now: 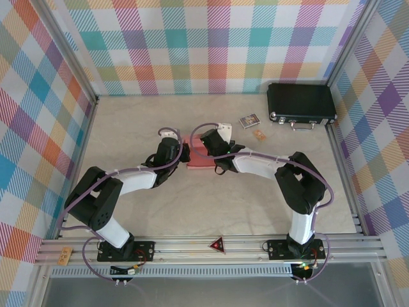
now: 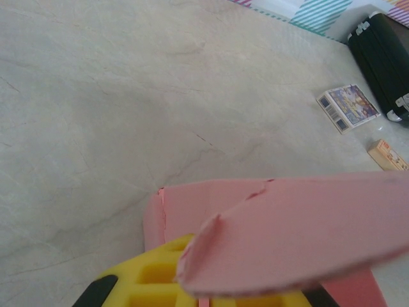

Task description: Fold the paper box

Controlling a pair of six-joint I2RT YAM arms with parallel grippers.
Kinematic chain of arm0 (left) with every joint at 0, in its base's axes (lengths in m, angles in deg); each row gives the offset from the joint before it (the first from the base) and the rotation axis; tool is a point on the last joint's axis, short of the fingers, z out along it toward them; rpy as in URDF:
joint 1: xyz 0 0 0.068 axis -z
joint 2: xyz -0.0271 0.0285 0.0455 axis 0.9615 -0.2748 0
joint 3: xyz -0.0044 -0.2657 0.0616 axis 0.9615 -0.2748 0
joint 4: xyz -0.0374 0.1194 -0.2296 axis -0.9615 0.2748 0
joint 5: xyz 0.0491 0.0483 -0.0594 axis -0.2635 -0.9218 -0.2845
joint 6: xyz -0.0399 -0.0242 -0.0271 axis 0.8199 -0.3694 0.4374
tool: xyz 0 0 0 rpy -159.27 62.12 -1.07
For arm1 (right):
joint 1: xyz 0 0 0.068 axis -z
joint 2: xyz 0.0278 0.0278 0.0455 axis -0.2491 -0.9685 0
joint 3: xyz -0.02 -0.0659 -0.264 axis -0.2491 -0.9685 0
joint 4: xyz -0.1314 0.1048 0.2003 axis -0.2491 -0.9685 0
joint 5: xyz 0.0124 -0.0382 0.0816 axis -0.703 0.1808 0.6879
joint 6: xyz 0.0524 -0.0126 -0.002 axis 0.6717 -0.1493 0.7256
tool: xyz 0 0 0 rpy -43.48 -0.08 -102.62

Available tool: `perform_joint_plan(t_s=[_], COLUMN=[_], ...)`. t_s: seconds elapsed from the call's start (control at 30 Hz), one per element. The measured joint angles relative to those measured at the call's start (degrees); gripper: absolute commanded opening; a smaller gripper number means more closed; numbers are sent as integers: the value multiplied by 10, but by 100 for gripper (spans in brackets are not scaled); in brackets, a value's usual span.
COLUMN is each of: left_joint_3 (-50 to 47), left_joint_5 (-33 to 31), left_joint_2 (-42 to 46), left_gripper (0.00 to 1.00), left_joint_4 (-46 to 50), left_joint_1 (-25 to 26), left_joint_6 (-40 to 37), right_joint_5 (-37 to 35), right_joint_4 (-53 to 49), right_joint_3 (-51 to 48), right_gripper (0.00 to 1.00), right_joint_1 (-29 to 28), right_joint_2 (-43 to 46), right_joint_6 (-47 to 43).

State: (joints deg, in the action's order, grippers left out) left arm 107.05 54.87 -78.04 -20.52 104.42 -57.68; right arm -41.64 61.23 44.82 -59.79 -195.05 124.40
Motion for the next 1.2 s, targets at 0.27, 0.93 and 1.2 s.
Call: perform_joint_plan(t_s=[0.27, 0.93, 1.2], left_joint_3=[-5, -5, -5], left_joint_5=[9, 43, 43], left_joint_2=[2, 2, 2], left_gripper=[15, 13, 13], left_joint_4=[-4, 7, 7], left_joint_1=[0, 0, 0], left_joint_6=[5, 19, 19], right_joint_5=[-9, -21, -23], right_joint_4=[7, 3, 3], right_joint_3=[-7, -8, -9], right_gripper=[7, 7, 7], right_joint_1=[-5, -6, -8], right_joint_2=[0, 0, 0], right_joint_6=[10, 15, 15])
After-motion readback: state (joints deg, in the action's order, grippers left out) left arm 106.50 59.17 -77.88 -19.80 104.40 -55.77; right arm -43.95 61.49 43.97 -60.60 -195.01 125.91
